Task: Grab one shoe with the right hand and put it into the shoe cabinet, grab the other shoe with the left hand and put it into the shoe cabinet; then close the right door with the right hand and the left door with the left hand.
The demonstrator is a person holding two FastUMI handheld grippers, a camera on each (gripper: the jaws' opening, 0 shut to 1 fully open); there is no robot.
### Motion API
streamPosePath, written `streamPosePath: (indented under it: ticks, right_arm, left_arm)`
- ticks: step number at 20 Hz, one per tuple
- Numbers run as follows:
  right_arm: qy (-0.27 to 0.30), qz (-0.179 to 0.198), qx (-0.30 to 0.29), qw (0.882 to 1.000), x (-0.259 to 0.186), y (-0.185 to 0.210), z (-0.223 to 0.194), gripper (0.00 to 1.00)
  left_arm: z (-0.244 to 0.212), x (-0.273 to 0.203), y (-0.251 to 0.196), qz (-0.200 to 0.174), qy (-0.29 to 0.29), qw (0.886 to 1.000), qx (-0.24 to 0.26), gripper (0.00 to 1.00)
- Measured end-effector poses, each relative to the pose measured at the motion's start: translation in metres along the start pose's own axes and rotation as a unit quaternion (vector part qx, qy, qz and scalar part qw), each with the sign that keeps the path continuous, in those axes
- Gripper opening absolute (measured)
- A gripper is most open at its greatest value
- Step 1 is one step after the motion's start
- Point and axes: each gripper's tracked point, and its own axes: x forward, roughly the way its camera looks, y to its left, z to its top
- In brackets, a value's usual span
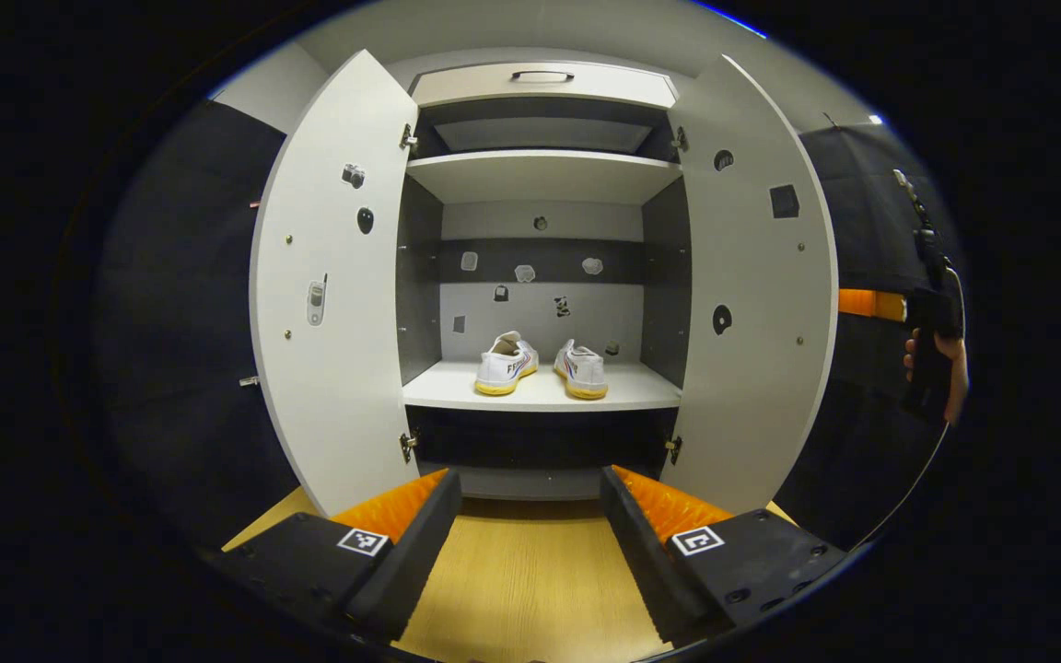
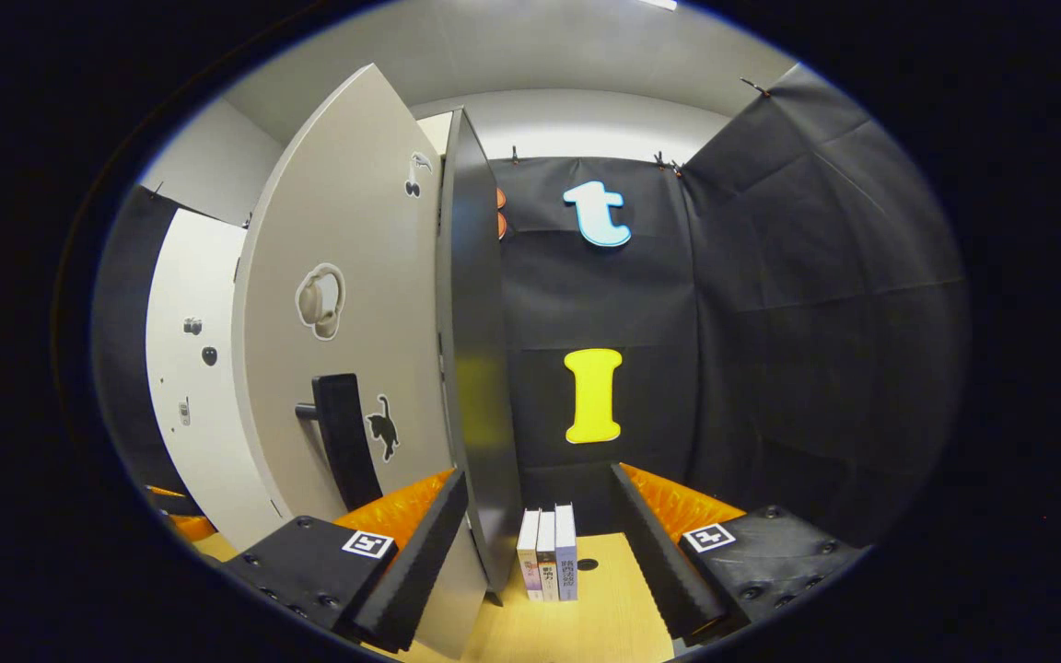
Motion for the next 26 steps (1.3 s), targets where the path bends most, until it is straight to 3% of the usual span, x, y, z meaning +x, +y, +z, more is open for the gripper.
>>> streamPosePath:
  ticks: [3, 9, 10, 18, 26]
  right_arm:
    - [0.002, 0.012, 0.007, 1.0, 0.003, 0.017, -0.005, 0.98]
    - [-0.003, -0.025, 0.007, 1.0, -0.005, 0.024, -0.006, 0.92]
    - [0.004, -0.03, 0.013, 0.999, -0.005, 0.026, -0.008, 0.98]
    - [0.017, -0.096, 0.018, 0.995, -0.013, 0.04, -0.012, 0.98]
    - [0.025, -0.116, -0.017, 0.993, -0.012, 0.09, -0.013, 0.98]
  left_arm:
    - [0.004, 0.003, 0.007, 0.006, -0.004, 1.0, 0.028, 0.96]
    - [0.009, 0.008, 0.014, -0.01, -0.017, 0.999, 0.028, 0.94]
    - [0.008, 0.009, 0.017, -0.013, -0.016, 0.999, 0.028, 0.95]
    - [-0.008, 0.004, 0.075, -0.015, -0.007, 1.0, -0.013, 0.95]
    - [-0.023, -0.006, 0.128, -0.016, -0.01, 1.0, -0.014, 0.95]
